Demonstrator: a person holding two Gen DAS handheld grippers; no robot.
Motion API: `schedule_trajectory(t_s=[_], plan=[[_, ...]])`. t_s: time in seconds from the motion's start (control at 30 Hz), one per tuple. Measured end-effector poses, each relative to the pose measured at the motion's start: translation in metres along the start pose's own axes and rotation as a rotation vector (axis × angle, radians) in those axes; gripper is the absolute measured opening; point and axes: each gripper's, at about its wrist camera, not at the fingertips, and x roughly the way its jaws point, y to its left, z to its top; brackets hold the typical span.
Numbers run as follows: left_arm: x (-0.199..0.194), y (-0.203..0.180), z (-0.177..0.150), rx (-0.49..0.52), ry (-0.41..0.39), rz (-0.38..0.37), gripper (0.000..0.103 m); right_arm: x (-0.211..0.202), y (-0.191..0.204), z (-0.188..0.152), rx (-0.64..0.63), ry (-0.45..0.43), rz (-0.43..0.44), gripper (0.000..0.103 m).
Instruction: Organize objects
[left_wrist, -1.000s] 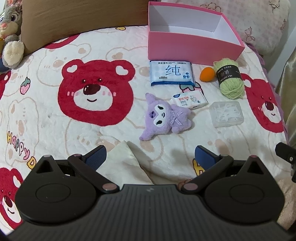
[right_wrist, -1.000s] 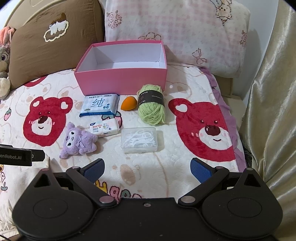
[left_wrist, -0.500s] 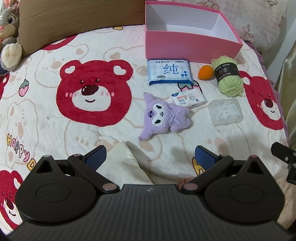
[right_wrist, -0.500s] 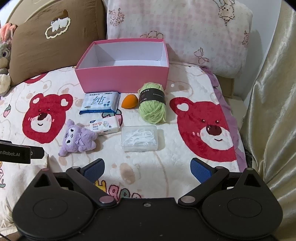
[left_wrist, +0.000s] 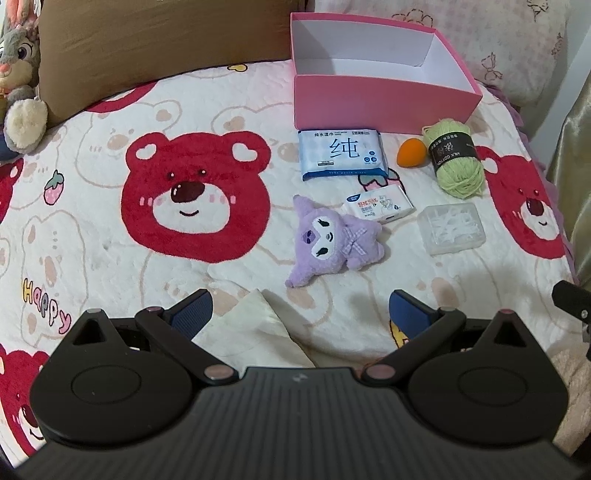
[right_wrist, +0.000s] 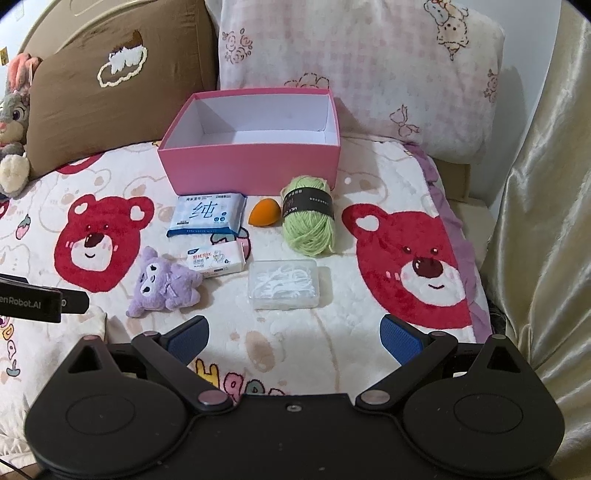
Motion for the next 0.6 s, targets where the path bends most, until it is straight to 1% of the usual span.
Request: schedule_trajectory(t_s=[0.2,0.4,0.5,0.6], plan=[[-0.004,-0.001,0.000,0.007,-0.009,-0.013,0.103,-0.005,-0.003,0.002,0.008,0.004,0.007,0.101],[-0.008,0.000,0.000,-0.012,-0.022,-0.021,0.103,-0.006,-0.007,0.002,0.012,0.014,0.003,0.101],[-0.009,-0.002,0.001,-0.009,-0.028,-0.029,0.103,-0.008,-0.006,0.005,-0.032,0.011,-0.011,0.101],[-0.012,-0.008,0.007,0.008,-0.030,-0.041,0.103,-0.012,-0.008,0.012,-0.084,-0.014,-0.041,0.101]])
